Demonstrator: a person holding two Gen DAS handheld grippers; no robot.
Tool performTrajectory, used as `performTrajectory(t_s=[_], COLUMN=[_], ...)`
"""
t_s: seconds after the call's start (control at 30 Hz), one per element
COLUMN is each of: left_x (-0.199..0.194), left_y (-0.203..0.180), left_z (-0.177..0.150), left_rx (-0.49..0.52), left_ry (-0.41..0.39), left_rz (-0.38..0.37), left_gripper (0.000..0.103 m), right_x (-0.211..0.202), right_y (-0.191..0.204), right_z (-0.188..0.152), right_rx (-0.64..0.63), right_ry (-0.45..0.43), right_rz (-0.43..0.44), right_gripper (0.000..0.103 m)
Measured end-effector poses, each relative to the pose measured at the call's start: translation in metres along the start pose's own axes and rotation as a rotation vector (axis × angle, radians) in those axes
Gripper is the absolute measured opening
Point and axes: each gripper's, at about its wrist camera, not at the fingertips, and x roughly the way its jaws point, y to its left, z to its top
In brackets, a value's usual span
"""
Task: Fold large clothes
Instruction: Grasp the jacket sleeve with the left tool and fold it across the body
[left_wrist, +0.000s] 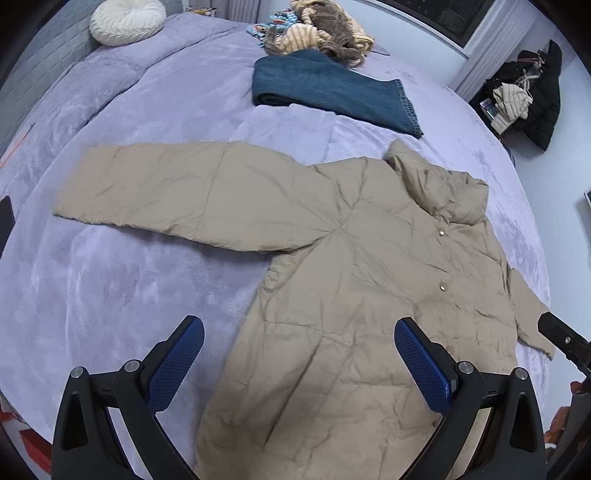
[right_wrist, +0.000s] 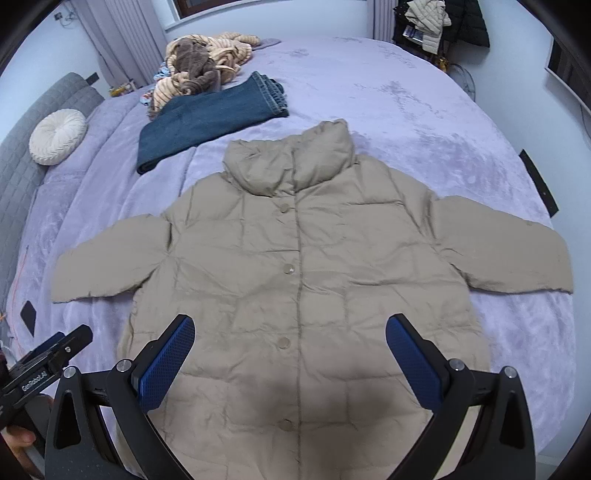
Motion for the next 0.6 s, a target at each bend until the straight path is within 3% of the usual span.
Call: performTrajectory(t_s=[0.07, 0.23, 0.47, 0.6], left_x=[0.015, 0.054, 0.116, 0.130], left_y=[0.026, 0.095, 0.178, 0.211], left_z=[0.007, 0.029, 0.067, 0.095], left_rx=[-0.052, -0.208, -0.385, -0.456], left_ry=[0.004, -0.031, -0.056, -0.144], left_rz=[-0.024, -0.104, -0.119, -0.132], left_gripper=[0.103, 0.103, 0.103, 0.103], right_x=[0.017, 0.068, 0.115, 0.141], right_y=[0.017, 0.051, 0.079, 0.094], right_z=[0.000, -0.005, -0.012, -0.003], right_rx=[-0.012, -0.055, -0.071, -0.067], right_ry=[0.014, 0.150, 0.185, 0.186], right_rz=[0.018, 0.046, 0.101, 0.128], right_gripper=[0.103, 0.103, 0.103, 0.103])
